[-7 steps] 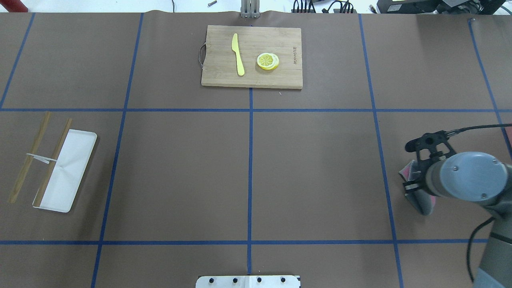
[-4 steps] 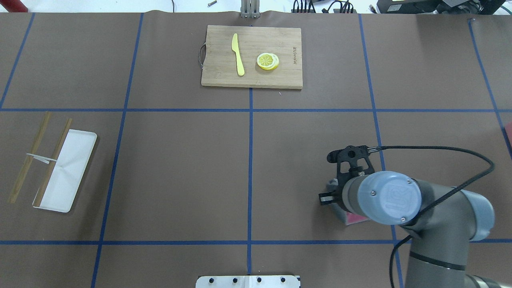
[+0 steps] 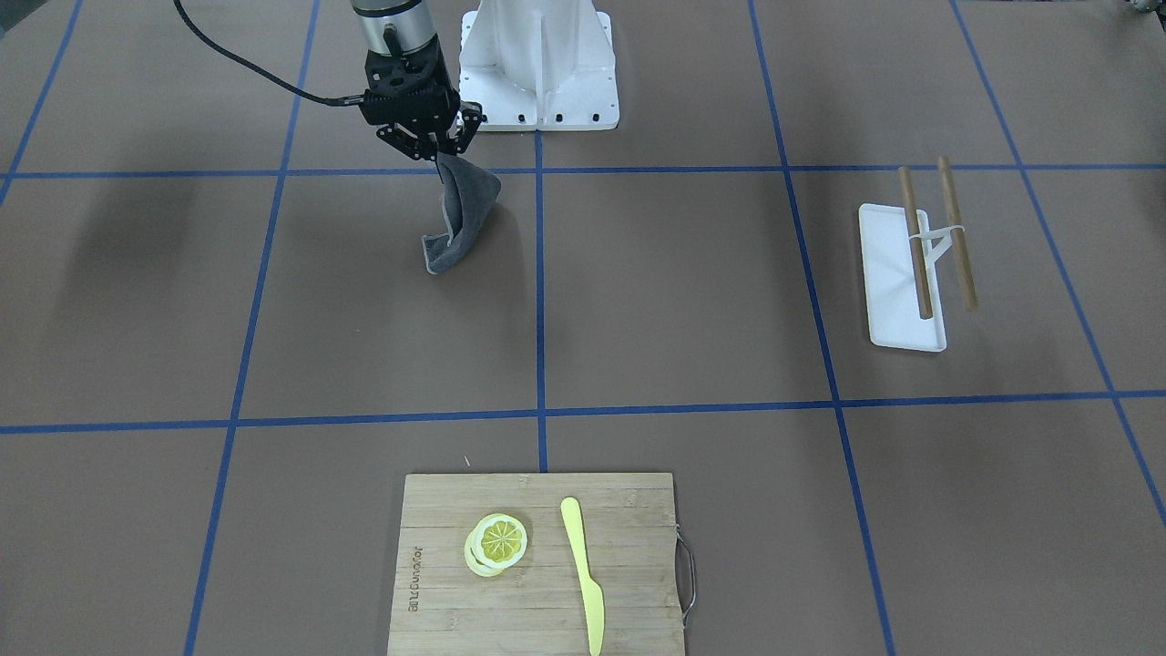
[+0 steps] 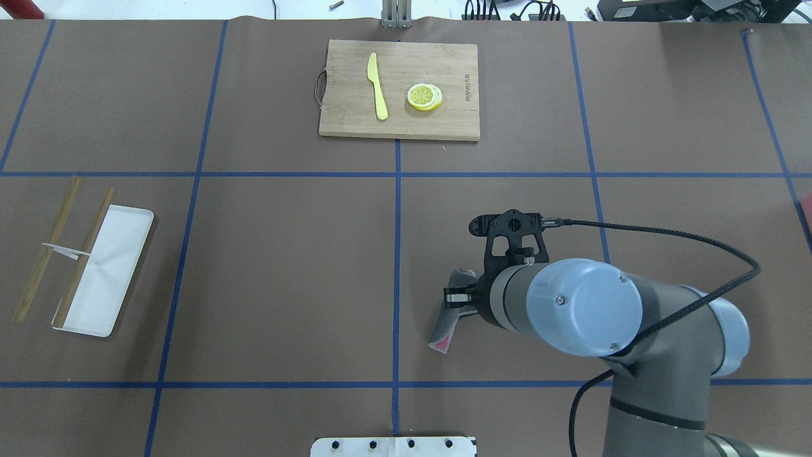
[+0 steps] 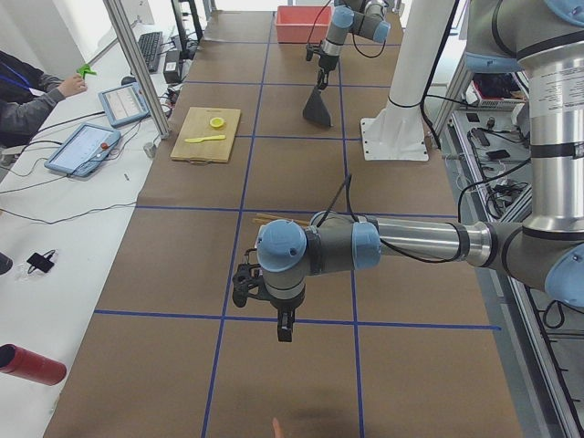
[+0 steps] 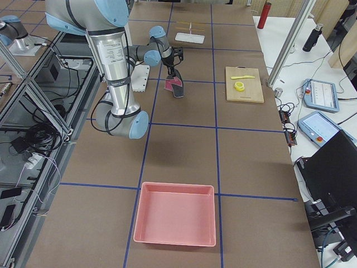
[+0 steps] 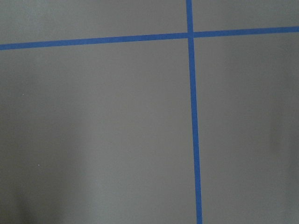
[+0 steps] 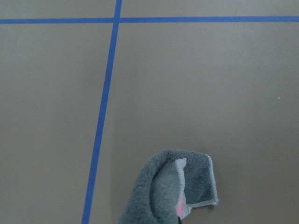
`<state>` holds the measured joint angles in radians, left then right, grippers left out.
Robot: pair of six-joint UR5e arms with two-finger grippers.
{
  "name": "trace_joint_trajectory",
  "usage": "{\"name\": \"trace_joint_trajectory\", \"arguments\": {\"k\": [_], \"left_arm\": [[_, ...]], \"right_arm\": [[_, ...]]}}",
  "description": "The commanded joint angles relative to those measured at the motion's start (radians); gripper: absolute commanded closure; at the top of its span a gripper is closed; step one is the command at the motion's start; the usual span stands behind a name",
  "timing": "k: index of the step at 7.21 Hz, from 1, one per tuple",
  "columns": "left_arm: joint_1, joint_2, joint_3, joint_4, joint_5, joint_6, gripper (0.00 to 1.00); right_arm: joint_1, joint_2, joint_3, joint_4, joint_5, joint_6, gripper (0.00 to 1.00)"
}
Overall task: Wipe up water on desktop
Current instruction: 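Wipe the cloth back and forth over the wet spot with the right gripper, then lift the cloth with the right gripper and move it over the pink bin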
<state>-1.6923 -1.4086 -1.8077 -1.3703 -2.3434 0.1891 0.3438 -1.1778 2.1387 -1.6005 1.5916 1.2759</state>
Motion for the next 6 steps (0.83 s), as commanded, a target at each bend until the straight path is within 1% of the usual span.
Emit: {"name": "trace_joint_trajectory", "arguments": {"k": [1, 3, 4, 6], "left_arm": [[0.005, 0.003, -0.004, -0.042, 0.0, -0.043, 0.01], [0.005, 0.003, -0.007, -0.046, -0.001, -0.043, 0.01], [0.005, 0.003, -0.007, -0.047, -0.001, -0.04, 0.01], [0.005, 0.005, -0.007, -0.047, -0.001, -0.036, 0.01]], "right_arm": [[0.175, -0.028, 0.027, -0.063, 0.161, -0.146, 1.0], [0.349, -0.046, 0.081, -0.197, 0.284, -0.35, 1.0], [0.425, -0.078, 0.107, -0.234, 0.324, -0.462, 1.0], [0.571, -0.153, 0.109, -0.24, 0.422, -0.638, 1.0]]}}
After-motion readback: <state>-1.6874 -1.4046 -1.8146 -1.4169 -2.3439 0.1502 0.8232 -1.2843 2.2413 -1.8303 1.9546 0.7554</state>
